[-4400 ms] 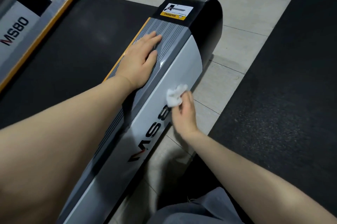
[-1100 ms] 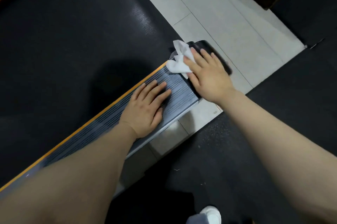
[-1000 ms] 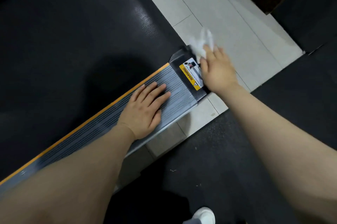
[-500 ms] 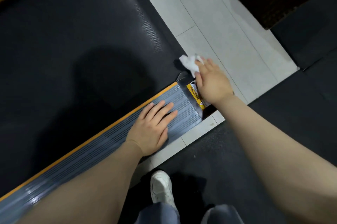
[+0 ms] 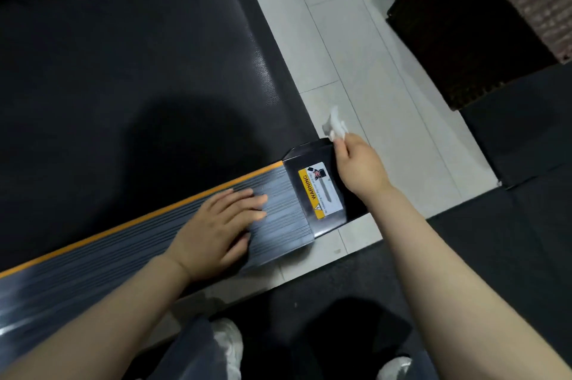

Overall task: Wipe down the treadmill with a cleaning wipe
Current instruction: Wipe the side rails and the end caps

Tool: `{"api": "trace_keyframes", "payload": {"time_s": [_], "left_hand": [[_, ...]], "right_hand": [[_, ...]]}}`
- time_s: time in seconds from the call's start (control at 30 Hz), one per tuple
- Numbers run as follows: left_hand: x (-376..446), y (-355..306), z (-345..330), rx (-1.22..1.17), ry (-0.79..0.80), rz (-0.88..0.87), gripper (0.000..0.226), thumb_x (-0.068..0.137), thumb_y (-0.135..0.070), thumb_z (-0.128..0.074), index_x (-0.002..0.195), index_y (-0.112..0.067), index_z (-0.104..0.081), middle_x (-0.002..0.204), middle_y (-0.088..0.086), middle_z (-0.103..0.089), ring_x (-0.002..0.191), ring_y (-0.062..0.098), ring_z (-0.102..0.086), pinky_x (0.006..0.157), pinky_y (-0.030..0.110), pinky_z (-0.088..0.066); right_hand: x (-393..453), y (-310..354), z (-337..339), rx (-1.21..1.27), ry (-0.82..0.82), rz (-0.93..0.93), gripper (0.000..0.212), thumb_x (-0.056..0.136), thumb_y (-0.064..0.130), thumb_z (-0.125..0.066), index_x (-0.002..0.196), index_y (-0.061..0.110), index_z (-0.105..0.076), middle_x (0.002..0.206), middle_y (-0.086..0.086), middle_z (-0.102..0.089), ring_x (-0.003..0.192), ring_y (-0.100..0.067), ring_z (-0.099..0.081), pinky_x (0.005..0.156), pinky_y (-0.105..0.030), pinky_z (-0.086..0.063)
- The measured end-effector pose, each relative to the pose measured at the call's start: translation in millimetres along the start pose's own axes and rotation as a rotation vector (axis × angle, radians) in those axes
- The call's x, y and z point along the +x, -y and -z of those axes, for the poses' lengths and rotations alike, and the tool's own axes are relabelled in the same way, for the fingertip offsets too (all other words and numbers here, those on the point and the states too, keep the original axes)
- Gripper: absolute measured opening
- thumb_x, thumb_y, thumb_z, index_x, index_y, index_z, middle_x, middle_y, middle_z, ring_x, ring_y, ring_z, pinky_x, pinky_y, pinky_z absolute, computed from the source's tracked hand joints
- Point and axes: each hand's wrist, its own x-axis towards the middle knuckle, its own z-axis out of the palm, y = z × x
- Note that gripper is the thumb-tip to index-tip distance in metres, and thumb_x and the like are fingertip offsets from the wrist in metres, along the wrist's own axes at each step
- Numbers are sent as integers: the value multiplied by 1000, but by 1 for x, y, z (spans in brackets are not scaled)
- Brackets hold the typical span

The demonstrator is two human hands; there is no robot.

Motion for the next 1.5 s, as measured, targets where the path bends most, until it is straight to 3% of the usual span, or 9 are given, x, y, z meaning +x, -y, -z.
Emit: {"api": "trace_keyframes", "payload": {"time_s": [0.23, 0.33, 0.47, 0.63, 0.93, 1.07, 1.23, 1.33, 1.5], "left_hand": [[95, -48, -16, 156, -2, 67, 57, 87, -33, -44, 140, -13, -51, 152, 7, -44, 142, 28, -36, 116, 43, -28], [130, -59, -21, 178, 46, 93, 65, 89, -42, -40, 148, -16, -43, 157, 6, -37, 145, 26, -33, 119, 40, -21], [136, -60, -28, 217, -5, 139, 62, 90, -41, -39, 148, -18, -45, 156, 5, -39, 144, 25, -36, 120, 34, -13], [133, -61, -34, 198, -33, 134, 60, 94, -42, -37, 151, -24, -39, 160, -1, -31, 149, 19, -25, 122, 32, -10], [136, -59, -33, 232, 37, -106, 54, 99, -34, -37, 151, -23, -39, 160, -3, -31, 150, 17, -22, 123, 42, -17], [138, -60, -32, 177, 48, -86, 51, 99, -32, -36, 149, -25, -43, 159, -5, -33, 150, 16, -24, 122, 42, -20], [139, -63, -30, 159, 47, -74, 53, 96, -28, -35, 148, -24, -45, 158, -3, -36, 149, 17, -26, 120, 44, -23], [141, -63, -29, 145, 60, -71, 57, 92, -24, -35, 148, -24, -45, 158, -3, -36, 149, 18, -26, 121, 44, -22], [141, -62, -28, 150, 64, -75, 60, 87, -19, -38, 146, -22, -47, 157, -2, -37, 148, 19, -27, 121, 43, -21]], "right_hand": [[31, -67, 9, 489, 373, -482, 52, 96, 62, -39, 122, 24, -62, 125, 6, -62, 114, -15, -57, 85, -31, -45], [32, -68, 20, 396, 471, -342, 62, 88, 75, -38, 120, 29, -64, 123, 7, -65, 111, -9, -59, 97, -31, -44], [21, -53, 27, 358, 412, 49, 44, 103, 52, -29, 138, 35, -49, 134, 16, -53, 122, -1, -48, 99, -17, -36], [37, -93, 8, 556, 565, -252, 71, 87, 80, -26, 120, 31, -66, 115, 8, -70, 107, -7, -62, 97, -28, -45], [36, -202, -77, 1075, 495, -576, 62, 94, 59, -48, 135, 13, -58, 141, -16, -53, 130, -34, -50, 114, -49, -34], [1, -157, -42, 1087, 360, -565, 49, 99, 46, -45, 124, 9, -65, 113, -11, -71, 105, -28, -67, 90, -39, -53], [-36, -132, -7, 1107, 320, -312, 49, 101, 55, -32, 115, 24, -68, 110, 7, -73, 104, -4, -66, 95, -26, -46], [-44, -128, -7, 1052, 136, -261, 50, 104, 47, -31, 101, 15, -70, 84, 2, -75, 73, -5, -70, 67, -13, -47], [-59, -128, -39, 1280, -69, -513, 32, 99, 28, -46, 81, 20, -71, 71, 1, -68, 71, -18, -61, 65, -30, -48]]}}
